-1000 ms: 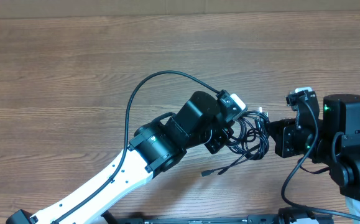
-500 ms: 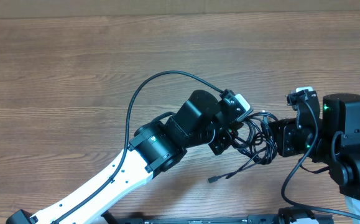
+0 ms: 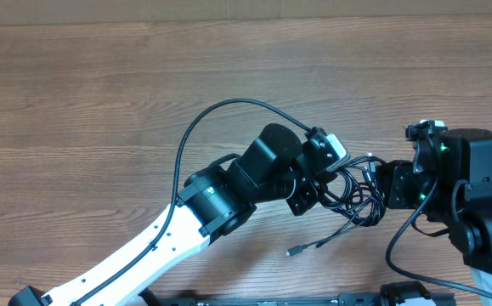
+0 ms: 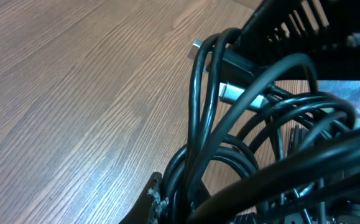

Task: Untangle cables

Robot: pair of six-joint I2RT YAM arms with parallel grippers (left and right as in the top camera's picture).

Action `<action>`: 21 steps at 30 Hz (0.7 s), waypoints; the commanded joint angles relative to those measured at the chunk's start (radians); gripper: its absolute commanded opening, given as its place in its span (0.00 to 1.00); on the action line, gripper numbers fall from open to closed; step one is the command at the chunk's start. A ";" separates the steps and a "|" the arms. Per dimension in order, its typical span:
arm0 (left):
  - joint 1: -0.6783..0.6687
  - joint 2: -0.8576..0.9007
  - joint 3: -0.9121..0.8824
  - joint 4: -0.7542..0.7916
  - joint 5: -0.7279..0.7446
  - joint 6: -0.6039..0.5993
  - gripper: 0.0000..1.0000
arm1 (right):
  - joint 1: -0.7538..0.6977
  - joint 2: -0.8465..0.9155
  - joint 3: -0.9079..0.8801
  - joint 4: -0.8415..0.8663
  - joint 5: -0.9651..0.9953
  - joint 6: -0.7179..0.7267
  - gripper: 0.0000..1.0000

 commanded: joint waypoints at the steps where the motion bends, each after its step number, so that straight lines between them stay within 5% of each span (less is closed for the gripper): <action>1: -0.006 -0.006 0.023 -0.021 0.043 0.060 0.04 | -0.008 0.003 0.020 0.004 0.213 0.122 0.22; 21: -0.008 -0.006 0.023 0.000 0.447 0.205 0.04 | -0.008 0.003 0.020 0.029 0.242 0.140 0.33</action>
